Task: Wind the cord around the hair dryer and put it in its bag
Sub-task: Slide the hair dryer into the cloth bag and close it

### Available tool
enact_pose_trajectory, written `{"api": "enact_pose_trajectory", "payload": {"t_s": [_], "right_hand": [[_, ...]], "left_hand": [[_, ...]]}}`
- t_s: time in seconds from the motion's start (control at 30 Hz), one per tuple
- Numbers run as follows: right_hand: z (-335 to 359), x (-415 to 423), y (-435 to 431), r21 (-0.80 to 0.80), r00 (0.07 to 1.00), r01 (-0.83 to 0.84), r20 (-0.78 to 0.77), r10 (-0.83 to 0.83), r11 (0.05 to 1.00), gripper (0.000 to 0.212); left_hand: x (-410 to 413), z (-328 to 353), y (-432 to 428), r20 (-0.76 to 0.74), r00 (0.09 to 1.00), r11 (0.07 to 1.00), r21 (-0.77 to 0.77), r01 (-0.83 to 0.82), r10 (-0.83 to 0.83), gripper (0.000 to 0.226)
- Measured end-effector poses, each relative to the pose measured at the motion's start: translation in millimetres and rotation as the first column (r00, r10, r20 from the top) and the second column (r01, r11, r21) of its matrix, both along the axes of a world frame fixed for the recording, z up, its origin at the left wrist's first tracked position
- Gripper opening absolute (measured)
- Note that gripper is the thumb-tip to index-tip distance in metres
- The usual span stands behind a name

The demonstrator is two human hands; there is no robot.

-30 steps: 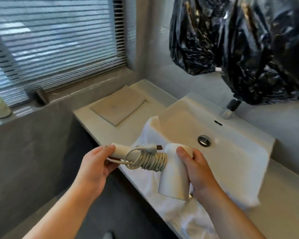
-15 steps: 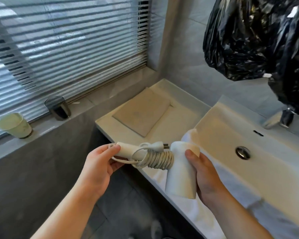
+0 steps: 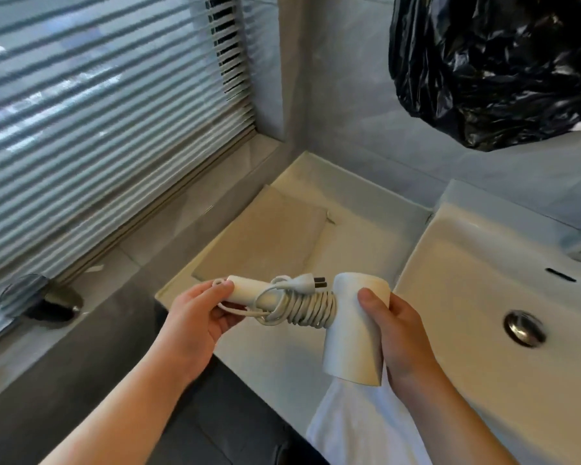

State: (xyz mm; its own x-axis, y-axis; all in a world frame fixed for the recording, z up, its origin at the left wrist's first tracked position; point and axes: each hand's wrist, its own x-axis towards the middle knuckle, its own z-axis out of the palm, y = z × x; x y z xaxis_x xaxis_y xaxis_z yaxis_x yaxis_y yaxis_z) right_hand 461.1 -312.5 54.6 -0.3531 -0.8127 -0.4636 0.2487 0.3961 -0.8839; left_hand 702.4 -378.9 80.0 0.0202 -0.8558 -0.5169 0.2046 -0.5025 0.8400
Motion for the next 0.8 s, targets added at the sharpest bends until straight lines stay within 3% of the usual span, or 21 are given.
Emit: {"api": "enact_pose_trajectory", "payload": {"t_s": [0.13,0.23,0.3,0.33,0.37,0.4,0.43,0.47,0.5,0.53,0.6,0.7,0.8], "right_hand": [[-8.9,-18.5,-41.8,0.036,0.998,0.056,0.021,-0.057,0.998,0.046],[-11.6,-33.6,-66.6,0.04,0.989,0.144,0.014,-0.144,0.989,0.044],[-11.3,-44.9,-78.5,0.038,0.979,0.202,0.028,-0.203,0.979,0.034],[-10.8,-49.5,-83.9,0.045,0.974,0.224,0.035,-0.226,0.973,0.03],[-11.1,-53.3,-89.0,0.055,0.969,0.243,0.036,-0.245,0.969,0.03],[-11.4,-55.9,-94.2,0.065,0.965,0.258,0.031,-0.261,0.964,0.03],[-12.3,-58.1,-99.7,0.072,0.961,0.275,0.021,-0.277,0.959,0.028],[-13.3,-60.1,-104.4,0.083,0.955,0.295,0.004,-0.296,0.952,0.027],[-15.0,-61.8,-108.6,0.092,0.95,0.312,-0.02,-0.312,0.946,0.026],[-16.2,-62.3,-112.4,0.1,0.946,0.325,-0.042,-0.322,0.94,0.027],[-21.0,-62.7,-117.8,0.119,0.935,0.353,-0.073,-0.347,0.928,0.036],[-28.8,-61.4,-121.0,0.162,0.919,0.392,-0.118,-0.377,0.906,0.058],[-33.6,-56.3,-121.6,0.196,0.907,0.416,-0.154,-0.391,0.888,0.063]], "left_hand": [[-23.1,0.8,-58.4,-0.04,0.996,0.997,-0.001,0.074,-0.073,0.022],[-38.3,-15.8,-102.7,-0.187,0.977,0.99,0.076,0.117,-0.101,0.052],[-54.9,-39.2,-129.6,-0.111,0.988,0.982,0.145,0.119,-0.103,0.051],[-64.6,-56.5,-140.8,0.039,0.988,0.978,0.153,0.144,-0.152,0.04],[-74.0,-76.8,-151.0,0.261,0.932,0.964,0.153,0.218,-0.252,0.028],[-82.6,-98.2,-160.5,0.478,0.785,0.918,0.168,0.36,-0.395,0.03],[-89.6,-119.2,-168.8,0.646,0.552,0.824,0.23,0.518,-0.527,0.05],[-95.2,-138.0,-174.8,0.738,0.296,0.712,0.34,0.614,-0.607,0.07],[-98.0,-153.2,-178.5,0.768,0.106,0.634,0.432,0.641,-0.631,0.081],[-97.9,-165.0,-181.3,0.772,-0.023,0.586,0.501,0.637,-0.635,0.084],[-96.3,-178.4,-181.2,0.78,-0.16,0.55,0.555,0.624,-0.605,0.079],[-91.3,-185.0,-184.8,0.816,-0.236,0.469,0.511,0.72,-0.528,0.076],[-77.1,-179.1,-195.8,0.813,-0.319,0.33,0.51,0.795,-0.488,0.074]]}}
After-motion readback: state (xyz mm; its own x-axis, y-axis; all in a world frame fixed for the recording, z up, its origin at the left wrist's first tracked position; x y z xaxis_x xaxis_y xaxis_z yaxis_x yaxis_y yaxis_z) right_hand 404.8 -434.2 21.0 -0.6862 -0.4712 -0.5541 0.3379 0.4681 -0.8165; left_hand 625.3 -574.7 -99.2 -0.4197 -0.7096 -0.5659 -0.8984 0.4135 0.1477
